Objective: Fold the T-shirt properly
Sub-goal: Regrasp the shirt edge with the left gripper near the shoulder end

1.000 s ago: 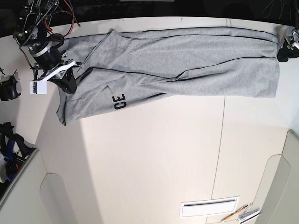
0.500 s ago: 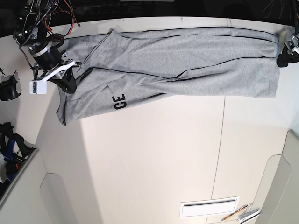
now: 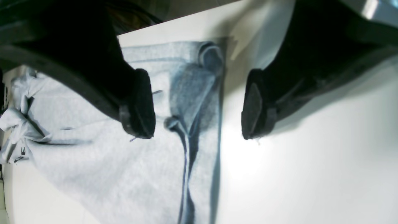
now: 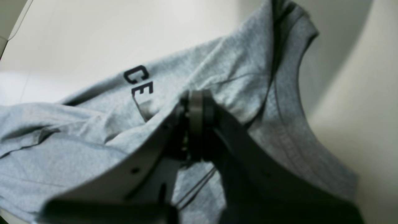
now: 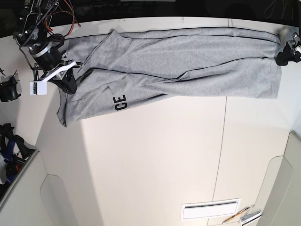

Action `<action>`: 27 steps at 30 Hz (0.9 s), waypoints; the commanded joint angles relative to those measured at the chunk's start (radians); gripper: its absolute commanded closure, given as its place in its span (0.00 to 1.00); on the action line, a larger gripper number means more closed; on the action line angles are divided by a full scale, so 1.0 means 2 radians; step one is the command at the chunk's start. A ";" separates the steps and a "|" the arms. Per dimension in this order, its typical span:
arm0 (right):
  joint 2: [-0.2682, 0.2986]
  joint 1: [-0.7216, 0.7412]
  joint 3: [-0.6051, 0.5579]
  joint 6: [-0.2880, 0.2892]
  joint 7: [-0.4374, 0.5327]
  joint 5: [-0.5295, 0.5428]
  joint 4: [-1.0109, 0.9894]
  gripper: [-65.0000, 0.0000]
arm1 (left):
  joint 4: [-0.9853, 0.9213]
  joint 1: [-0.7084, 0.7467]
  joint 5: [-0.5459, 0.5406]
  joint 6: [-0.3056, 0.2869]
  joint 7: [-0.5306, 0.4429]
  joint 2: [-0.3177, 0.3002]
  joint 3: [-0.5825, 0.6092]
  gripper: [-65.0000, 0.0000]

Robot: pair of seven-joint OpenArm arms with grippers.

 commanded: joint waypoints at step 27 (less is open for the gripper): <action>0.003 0.003 0.001 0.006 0.010 0.008 0.007 1.00 | 0.005 -0.001 0.002 -0.004 -0.007 -0.011 0.057 0.48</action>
